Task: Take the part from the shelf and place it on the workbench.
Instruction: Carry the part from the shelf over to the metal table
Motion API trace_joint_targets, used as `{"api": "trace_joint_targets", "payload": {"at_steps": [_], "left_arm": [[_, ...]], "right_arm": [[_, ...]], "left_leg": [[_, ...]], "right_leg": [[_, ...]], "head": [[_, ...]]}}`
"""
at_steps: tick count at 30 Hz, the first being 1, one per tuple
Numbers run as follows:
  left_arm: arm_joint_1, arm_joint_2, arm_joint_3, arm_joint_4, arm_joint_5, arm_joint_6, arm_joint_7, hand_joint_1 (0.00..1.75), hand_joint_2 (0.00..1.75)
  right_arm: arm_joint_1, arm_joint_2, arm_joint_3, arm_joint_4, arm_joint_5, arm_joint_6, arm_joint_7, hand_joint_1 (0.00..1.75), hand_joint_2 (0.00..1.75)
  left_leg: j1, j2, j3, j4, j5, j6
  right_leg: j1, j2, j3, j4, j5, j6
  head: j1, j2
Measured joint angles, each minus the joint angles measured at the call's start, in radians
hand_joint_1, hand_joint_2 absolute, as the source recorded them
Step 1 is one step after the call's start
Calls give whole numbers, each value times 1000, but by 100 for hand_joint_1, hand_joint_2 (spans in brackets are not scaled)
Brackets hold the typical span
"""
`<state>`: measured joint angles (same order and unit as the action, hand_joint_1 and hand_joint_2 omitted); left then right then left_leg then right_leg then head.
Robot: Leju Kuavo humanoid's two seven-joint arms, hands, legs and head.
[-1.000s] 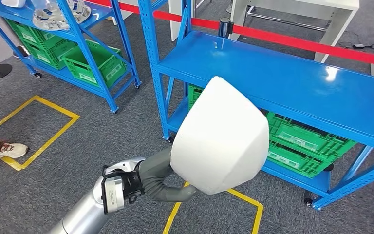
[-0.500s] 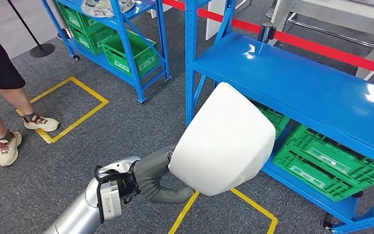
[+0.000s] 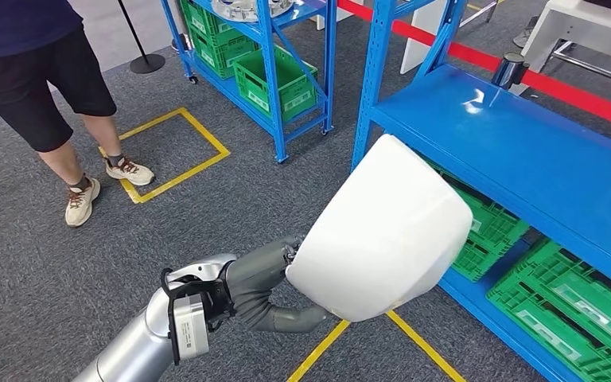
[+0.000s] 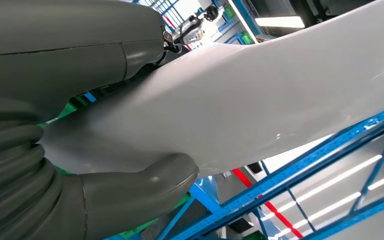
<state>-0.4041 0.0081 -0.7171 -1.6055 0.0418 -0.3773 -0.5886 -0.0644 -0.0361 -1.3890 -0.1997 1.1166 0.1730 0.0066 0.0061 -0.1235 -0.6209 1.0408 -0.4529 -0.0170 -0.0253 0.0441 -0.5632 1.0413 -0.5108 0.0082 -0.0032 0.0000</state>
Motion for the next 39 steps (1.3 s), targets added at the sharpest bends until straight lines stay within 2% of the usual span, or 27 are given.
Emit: {"api": "trace_joint_targets", "payload": {"at_steps": [2,3,4,6,7,9,10,12,13,15,17,19,20,21,22,23,24,25,27,28,30,32,34,36,37,38,39], "left_arm": [[-2,0,0,-1,-2,0,1,175,175],[-3,0,0,-1,-4,0,1,175,175],[-3,-1,0,-1,-6,0,2,175,175],[-1,-1,0,0,-10,0,5,175,175],[0,-2,0,0,-11,0,6,175,175],[0,-3,0,0,-12,-1,7,175,175],[-1,-4,0,-1,-12,-1,8,175,175],[-3,-9,0,-2,-12,-2,9,175,175],[-3,-10,0,-3,-12,-3,10,175,175],[-1,-12,1,-5,-13,-5,13,175,175],[0,-15,1,-8,-15,-9,14,175,175],[0,-18,2,-10,-16,-11,16,175,175],[2,-19,2,-9,-17,-12,17,175,175],[5,-20,2,-9,-18,-12,19,175,175],[7,-20,2,-9,-18,-12,20,175,175],[9,-20,2,-9,-19,-12,20,175,175],[10,-20,2,-9,-19,-12,20,175,175],[10,-20,2,-10,-19,-12,20,175,175],[10,-21,2,-11,-20,-12,20,175,175],[10,-21,2,-12,-20,-12,20,175,175],[13,-20,4,-13,-21,-13,20,175,175],[14,-20,7,-13,-21,-13,20,175,175],[15,-20,7,-12,-21,-16,20,175,175],[17,-21,6,-9,-21,-20,20,175,175],[19,-21,5,-6,-21,-23,20,175,175],[19,-21,5,-4,-21,-25,20,175,175],[19,-21,5,-3,-21,-27,20,175,175]], "right_arm": [[0,0,0,0,0,3,-3,0,0],[1,-1,0,0,0,4,-4,0,0],[3,-1,0,0,0,6,-5,0,0],[5,-1,0,0,1,10,-5,0,0],[5,-2,0,0,1,11,-5,0,0],[3,-2,0,0,1,12,-5,0,0],[2,-2,0,0,1,12,-5,0,0],[1,-2,0,0,3,12,-4,0,0],[0,-2,1,0,4,12,-4,0,0],[-5,-2,2,0,6,12,-2,0,0],[-8,-1,3,0,6,12,-3,0,0],[-5,-1,4,0,9,11,-4,0,0],[-2,-1,4,0,11,11,-3,0,0],[0,-2,4,0,12,10,-1,0,0],[2,-2,4,0,12,10,1,0,0],[2,-2,5,0,12,9,2,0,0],[1,-2,5,0,12,10,4,0,0],[1,-2,5,0,12,10,5,0,0],[0,-2,5,0,12,10,7,0,0],[-1,-2,5,0,12,10,8,0,0],[-4,-2,6,0,12,10,13,0,0],[-6,-2,6,0,13,9,19,0,0],[-1,-2,6,-1,14,6,26,0,0],[5,-4,6,-1,16,2,30,0,0],[6,-5,6,-1,18,1,30,0,0],[6,-5,6,-1,20,1,29,0,0],[6,-5,7,-1,22,2,28,0,0]], "left_leg": [[-2,54,-25,49,-32,-7],[-2,86,-49,103,-63,-9],[-2,102,-80,170,-97,-12],[0,110,-123,271,-133,-15],[0,113,-120,273,-126,-15],[0,133,-58,169,-72,-10],[-5,157,-19,99,-50,-5],[-12,187,26,11,-29,8],[-17,187,28,1,-30,14],[-17,161,26,-5,-23,27],[-11,139,28,-14,-15,39],[-7,116,28,-17,-10,46],[-7,103,26,-16,-9,48],[-7,89,25,-15,-8,48],[-6,73,24,-13,-8,47],[-6,58,23,-11,-7,46],[-4,44,23,-9,-7,43],[-4,30,22,-5,-7,38],[-4,6,15,1,-7,25],[-4,-4,12,0,-5,18],[-1,-14,5,-3,0,4],[-2,30,-11,27,-21,-3],[-3,91,-58,134,-85,-8],[-2,109,-111,255,-139,-12],[-2,111,-119,278,-142,-12],[-2,114,-106,260,-126,-10],[-3,125,-73,203,-97,-7]], "right_leg": [[0,-26,0,-4,4,-16],[2,-40,-1,-5,4,-21],[4,-55,-2,-5,3,-25],[8,-88,-3,-5,2,-27],[9,-103,-2,-4,1,-27],[11,-130,1,-4,0,-25],[13,-142,2,-3,-3,-21],[18,-164,6,-2,-6,-11],[19,-174,7,-3,-6,-6],[16,-185,11,-3,-8,6],[10,-138,-1,35,-36,16],[6,-72,-52,145,-95,21],[6,-58,-85,208,-120,22],[6,-53,-109,251,-130,23],[5,-51,-118,260,-120,23],[4,-47,-108,231,-92,24],[1,-36,-81,170,-54,24],[-3,-13,-50,102,-26,26],[-5,19,-12,17,1,22],[-2,23,-8,6,0,18],[2,-1,-8,3,7,2],[2,-24,-8,-1,11,-14],[6,-52,-9,-2,11,-24],[11,-84,-10,-2,10,-28],[13,-99,-11,-2,10,-28],[14,-114,-11,-2,10,-28],[15,-127,-9,-2,9,-27]], "head": [[-7,0],[-10,0],[-14,0],[-14,0],[-15,0],[-15,0],[-16,0],[-15,0],[-14,0],[-13,0],[-11,0],[-7,0],[-5,0],[-5,0],[-4,0],[-4,0],[-3,0],[-3,0],[-2,0],[-2,0],[-2,0],[-7,0],[-14,0],[-15,0],[-15,0],[-15,0],[-15,0]]}}
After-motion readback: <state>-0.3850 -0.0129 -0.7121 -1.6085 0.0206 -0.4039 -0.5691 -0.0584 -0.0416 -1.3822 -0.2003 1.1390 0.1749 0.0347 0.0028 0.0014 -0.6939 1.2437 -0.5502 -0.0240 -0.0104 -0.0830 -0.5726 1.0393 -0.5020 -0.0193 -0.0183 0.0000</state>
